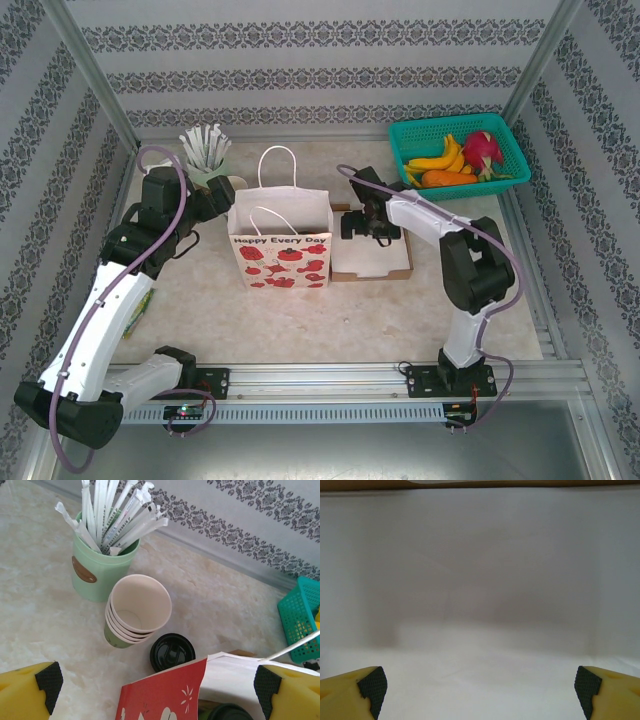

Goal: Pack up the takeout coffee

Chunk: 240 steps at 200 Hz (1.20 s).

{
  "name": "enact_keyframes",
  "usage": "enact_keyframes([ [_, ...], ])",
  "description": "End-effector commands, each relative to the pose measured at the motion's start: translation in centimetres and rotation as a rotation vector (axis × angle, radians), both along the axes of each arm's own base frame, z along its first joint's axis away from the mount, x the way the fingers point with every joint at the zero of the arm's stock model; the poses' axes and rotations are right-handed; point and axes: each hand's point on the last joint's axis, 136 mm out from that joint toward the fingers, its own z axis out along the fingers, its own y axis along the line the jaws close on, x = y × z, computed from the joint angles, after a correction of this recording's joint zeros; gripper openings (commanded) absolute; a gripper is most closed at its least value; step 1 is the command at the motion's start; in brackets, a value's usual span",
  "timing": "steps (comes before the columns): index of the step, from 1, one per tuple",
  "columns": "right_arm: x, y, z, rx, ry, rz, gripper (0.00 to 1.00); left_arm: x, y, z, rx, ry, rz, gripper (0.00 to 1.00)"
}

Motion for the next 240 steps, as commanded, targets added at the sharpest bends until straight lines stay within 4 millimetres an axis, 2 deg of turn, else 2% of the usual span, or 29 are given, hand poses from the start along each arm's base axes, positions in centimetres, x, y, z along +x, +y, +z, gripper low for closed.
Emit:
enact_keyframes([
  [1,-0.7,0.8,-0.9,-0.003,0.061,0.043,0.98,0.2,0.6,1.5,-0.007,-0.044,0.044,1.0],
  [49,-2.0,0.0,-3.3,-0.064,0.151,0.043,0.93,-0.3,1.1,1.4,-0.002,-0.051,0.065,1.0],
  [70,-2.2,-0.3,-3.5,-0.088,0.156,0.041,0.8,-0.3,1.0,1.4,-0.006,-0.049,0.061,1.0],
  [114,-1.8,-0.7,-2.1,-0.118,0.102,0.049,0.52,-0.3,1.2,1.1,0.003,-0.039,0.065,1.0],
  [152,-1.8,-0.8,-0.6,-0.112,0.063,0.053,0.36,-0.3,1.0,1.2,-0.002,-0.042,0.057,1.0],
  [200,-1.9,-1.0,0.4,-0.111,0.041,0.051,0.3,-0.2,0.9,1.0,-0.003,-0.037,0.055,1.0],
  [240,-1.9,-1.1,0.7,-0.111,0.034,0.049,0.3,0.0,0.8,1.0,-0.005,-0.037,0.051,1.0],
])
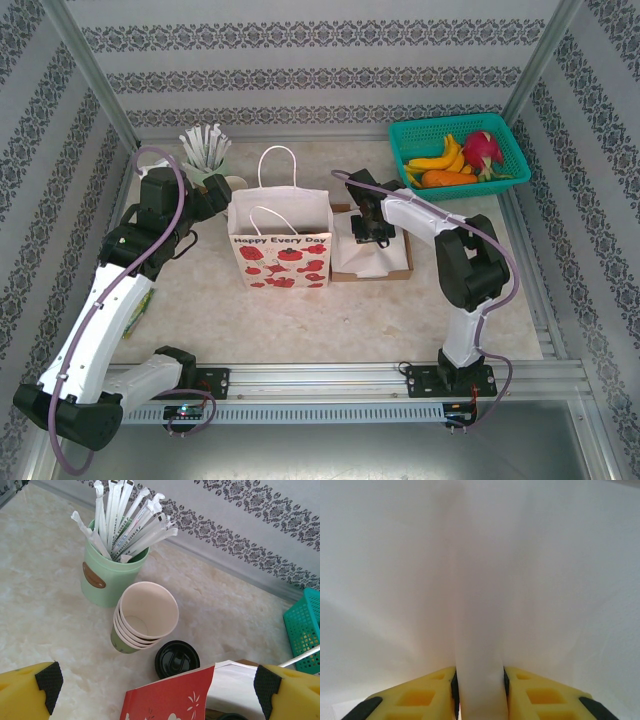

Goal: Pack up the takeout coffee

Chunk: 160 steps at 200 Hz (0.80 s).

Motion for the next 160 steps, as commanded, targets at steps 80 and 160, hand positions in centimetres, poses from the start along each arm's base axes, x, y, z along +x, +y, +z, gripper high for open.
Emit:
enact_keyframes([
  [80,-0.9,-0.3,1.6,-0.008,-0.028,0.017,0.3,0.7,-0.5,0.2,-0.019,-0.006,-0.007,1.0],
  [160,-1.0,-0.5,2.1,-0.003,-0.046,0.014,0.35,1.1,-0.7,0.0,-0.024,0.004,-0.015,1.0],
])
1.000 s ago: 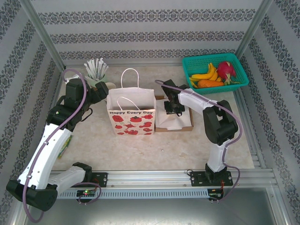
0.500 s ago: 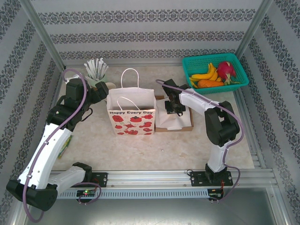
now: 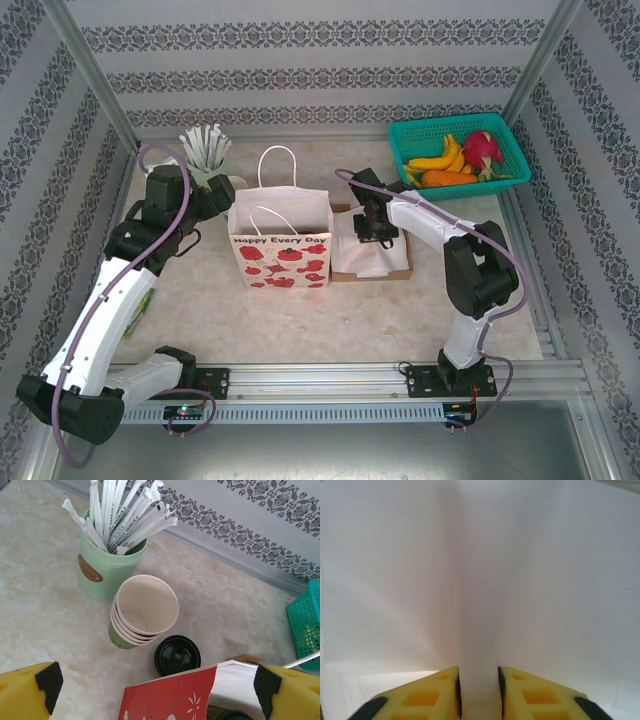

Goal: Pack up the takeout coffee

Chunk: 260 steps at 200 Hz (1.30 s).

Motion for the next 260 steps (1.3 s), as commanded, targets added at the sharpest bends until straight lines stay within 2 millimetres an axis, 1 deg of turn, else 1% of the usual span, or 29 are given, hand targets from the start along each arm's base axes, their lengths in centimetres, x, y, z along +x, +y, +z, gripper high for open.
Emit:
enact_keyframes([
  [1,-0.5,-0.2,0.6,-0.014,-0.014,0.007,0.36,0.4,-0.3,1.0,-0.022,-0.029,0.0,1.0],
  [16,-0.5,-0.3,0.8,-0.018,-0.02,0.006,0.37,0.5,-0.3,1.0,-0.023,-0.028,-0.002,1.0],
  [41,-0.6,-0.2,0.8,-0.014,-0.016,0.018,0.32,0.7,-0.5,1.0,-0.026,-0.026,-0.006,1.0],
  [63,-0.7,-0.3,0.8,-0.017,-0.012,0.018,0.39,0.8,-0.6,0.9,-0.029,-0.024,-0.013,1.0],
  [97,-0.8,-0.4,1.3,-0.014,-0.023,0.018,0.41,0.8,-0.7,1.2,-0.03,-0.028,-0.014,1.0],
  [123,-0.8,-0.4,1.7,-0.005,-0.04,0.017,0.29,0.9,-0.7,1.2,-0.031,-0.026,-0.016,1.0],
  [157,-1.0,-0.8,1.9,-0.016,-0.04,0.017,0.26,1.1,-0.8,1.2,-0.033,-0.026,-0.021,1.0],
  [181,-1.0,-0.9,2.3,-0.016,-0.053,0.016,0.19,1.2,-0.9,1.2,-0.034,-0.025,-0.022,1.0],
  [192,-1.0,-1.0,2.3,-0.011,-0.052,0.013,0.18,1.2,-0.9,1.2,-0.035,-0.024,-0.024,1.0],
  [203,-1.1,-1.2,1.9,-0.009,-0.037,0.012,0.22,1.1,-1.0,1.1,-0.035,-0.022,-0.025,1.0],
  [220,-1.3,-1.1,1.1,-0.006,-0.007,0.012,0.4,1.1,-1.0,1.0,-0.033,-0.017,-0.026,1.0],
  [228,-1.3,-1.0,0.9,-0.002,0.002,0.011,0.46,1.0,-0.9,1.0,-0.032,-0.017,-0.024,1.0],
  [233,-1.3,-0.9,0.8,0.0,0.005,0.011,0.48,1.0,-0.9,1.0,-0.032,-0.018,-0.023,1.0],
  [248,-1.3,-0.7,0.5,0.007,0.012,0.01,0.49,1.0,-0.8,0.8,-0.028,-0.011,-0.019,1.0],
  [260,-1.3,-0.6,0.4,0.012,0.016,0.012,0.44,1.0,-0.8,0.8,-0.028,-0.012,-0.019,1.0],
])
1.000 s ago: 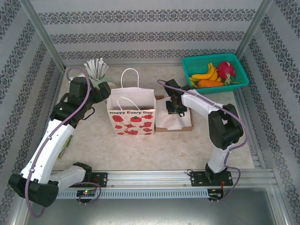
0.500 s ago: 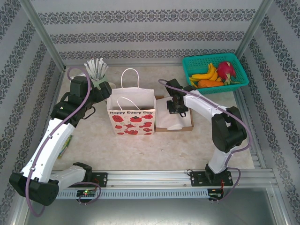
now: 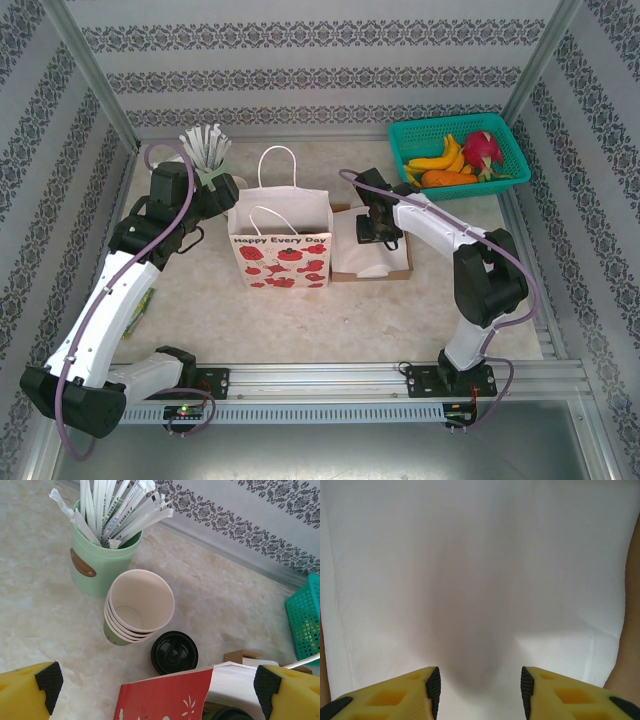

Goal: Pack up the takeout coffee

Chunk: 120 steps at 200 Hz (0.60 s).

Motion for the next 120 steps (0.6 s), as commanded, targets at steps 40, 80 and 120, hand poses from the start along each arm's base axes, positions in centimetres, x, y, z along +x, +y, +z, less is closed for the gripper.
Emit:
enact_keyframes([
  [40,-0.5,-0.1,-1.2,0.004,0.043,0.0,0.23,0.4,-0.1,1.3,-0.018,-0.033,0.003,1.0],
  [80,-0.5,-0.2,-0.9,0.0,0.031,0.002,0.07,0.3,-0.1,1.2,-0.016,-0.03,0.004,1.0],
  [120,-0.2,-0.8,1.9,0.01,-0.064,-0.005,0.0,0.2,0.0,1.5,-0.013,-0.038,0.005,1.0],
])
